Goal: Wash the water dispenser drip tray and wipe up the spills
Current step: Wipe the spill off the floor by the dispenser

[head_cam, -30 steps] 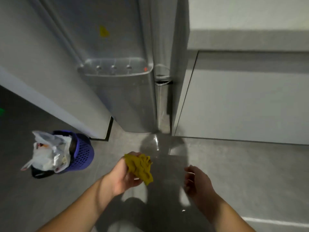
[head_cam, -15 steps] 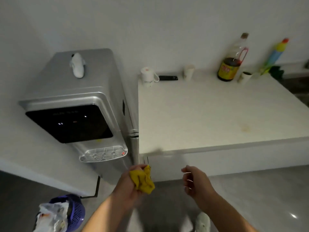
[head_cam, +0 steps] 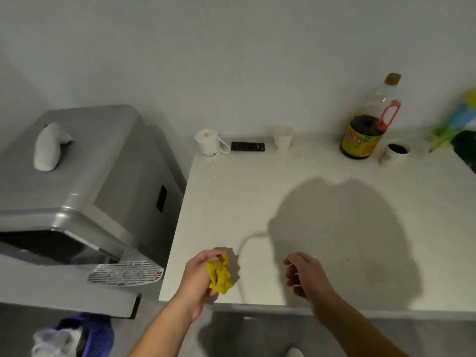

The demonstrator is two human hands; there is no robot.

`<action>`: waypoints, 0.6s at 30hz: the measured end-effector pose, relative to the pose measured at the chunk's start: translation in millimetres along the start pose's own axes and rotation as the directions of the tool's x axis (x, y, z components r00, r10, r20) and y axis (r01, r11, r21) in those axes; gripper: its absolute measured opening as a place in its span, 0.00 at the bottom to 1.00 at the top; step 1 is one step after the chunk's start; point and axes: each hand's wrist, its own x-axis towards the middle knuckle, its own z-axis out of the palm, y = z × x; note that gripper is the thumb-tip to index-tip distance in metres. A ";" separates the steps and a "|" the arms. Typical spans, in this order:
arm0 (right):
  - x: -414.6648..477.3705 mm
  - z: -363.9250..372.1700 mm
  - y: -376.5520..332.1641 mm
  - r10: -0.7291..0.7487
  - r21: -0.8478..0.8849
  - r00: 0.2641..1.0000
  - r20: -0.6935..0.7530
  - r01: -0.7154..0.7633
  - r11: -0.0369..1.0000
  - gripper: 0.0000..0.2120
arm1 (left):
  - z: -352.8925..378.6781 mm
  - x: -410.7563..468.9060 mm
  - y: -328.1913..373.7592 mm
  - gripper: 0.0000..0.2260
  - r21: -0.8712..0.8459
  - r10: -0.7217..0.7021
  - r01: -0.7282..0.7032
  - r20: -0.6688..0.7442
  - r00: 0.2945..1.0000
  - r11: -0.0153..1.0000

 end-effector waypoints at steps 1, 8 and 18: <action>14.2 -5.1 -4.3 -0.045 -0.085 0.999 -0.001 0.045 0.995 0.09 | 8.3 9.4 5.3 0.13 0.026 0.022 -0.022 -0.032 0.999 0.999; 99.8 -13.1 -12.5 -0.320 -0.709 0.945 0.071 0.274 0.650 0.06 | 41.8 81.3 31.4 0.12 0.574 0.344 -0.260 -0.042 0.938 0.777; 119.7 -4.8 -8.2 -0.229 -0.785 0.973 -0.017 0.129 0.606 0.07 | 37.5 133.7 13.1 0.29 0.842 0.400 -0.511 0.415 0.817 0.171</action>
